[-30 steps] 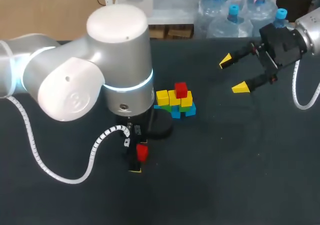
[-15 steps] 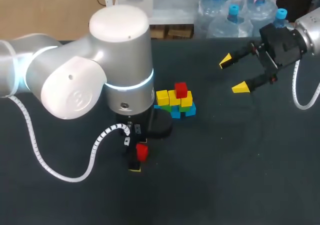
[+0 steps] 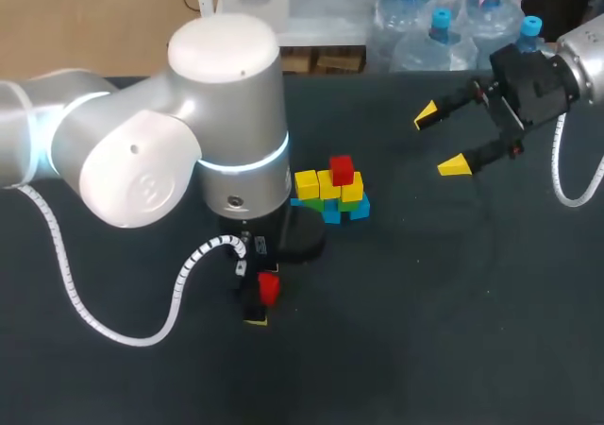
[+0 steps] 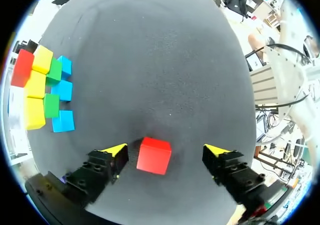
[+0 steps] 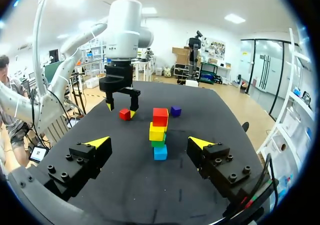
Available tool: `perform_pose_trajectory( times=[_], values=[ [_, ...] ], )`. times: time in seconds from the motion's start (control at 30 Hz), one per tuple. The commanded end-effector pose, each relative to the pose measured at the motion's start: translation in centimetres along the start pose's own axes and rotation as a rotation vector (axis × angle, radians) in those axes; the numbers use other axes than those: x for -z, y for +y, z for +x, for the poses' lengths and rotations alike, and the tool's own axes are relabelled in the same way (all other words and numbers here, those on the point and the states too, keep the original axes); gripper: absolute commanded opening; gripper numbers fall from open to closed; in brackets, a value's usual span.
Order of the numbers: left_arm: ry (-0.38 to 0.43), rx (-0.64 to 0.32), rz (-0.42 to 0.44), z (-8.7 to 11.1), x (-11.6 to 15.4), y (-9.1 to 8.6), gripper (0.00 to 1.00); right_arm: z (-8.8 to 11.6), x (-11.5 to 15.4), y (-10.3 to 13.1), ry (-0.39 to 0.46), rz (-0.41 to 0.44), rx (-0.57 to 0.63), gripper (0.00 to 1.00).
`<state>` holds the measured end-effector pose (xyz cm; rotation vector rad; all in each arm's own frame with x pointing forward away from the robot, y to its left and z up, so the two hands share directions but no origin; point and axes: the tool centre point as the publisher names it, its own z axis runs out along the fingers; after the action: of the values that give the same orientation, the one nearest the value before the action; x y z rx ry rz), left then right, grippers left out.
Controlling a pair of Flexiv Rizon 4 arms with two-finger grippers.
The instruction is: Place the blue cubes, place green cubes on the blue cubes, place the yellow cubes on the green cubes, then place the red cubes on the yellow cubes, and place purple cube on the red cubes.
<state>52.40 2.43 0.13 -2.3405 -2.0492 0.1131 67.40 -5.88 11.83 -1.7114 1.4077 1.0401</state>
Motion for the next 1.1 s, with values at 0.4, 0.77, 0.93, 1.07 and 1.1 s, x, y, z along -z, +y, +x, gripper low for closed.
perform_pose_trajectory(
  times=[0.4,0.77,0.93,1.07,1.1],
  values=[
    [0.004,0.035,0.027,0.6,-0.6,0.5,0.00,0.0,0.0,0.0,0.000,0.000,0.001,1.00],
    [0.076,0.180,0.003,1.9,2.9,2.5,0.00,0.0,0.0,0.0,0.000,0.000,0.001,1.00],
    [0.011,0.241,-0.134,2.7,7.0,5.2,0.00,0.0,0.0,0.0,0.000,0.000,0.001,1.00],
    [-0.040,0.252,-0.227,2.6,9.9,7.3,0.00,0.0,0.0,0.0,0.000,0.000,0.001,1.00],
    [-0.042,0.249,-0.244,2.4,10.5,7.7,0.00,0.0,0.0,0.0,0.000,0.000,0.001,1.00]
  ],
)
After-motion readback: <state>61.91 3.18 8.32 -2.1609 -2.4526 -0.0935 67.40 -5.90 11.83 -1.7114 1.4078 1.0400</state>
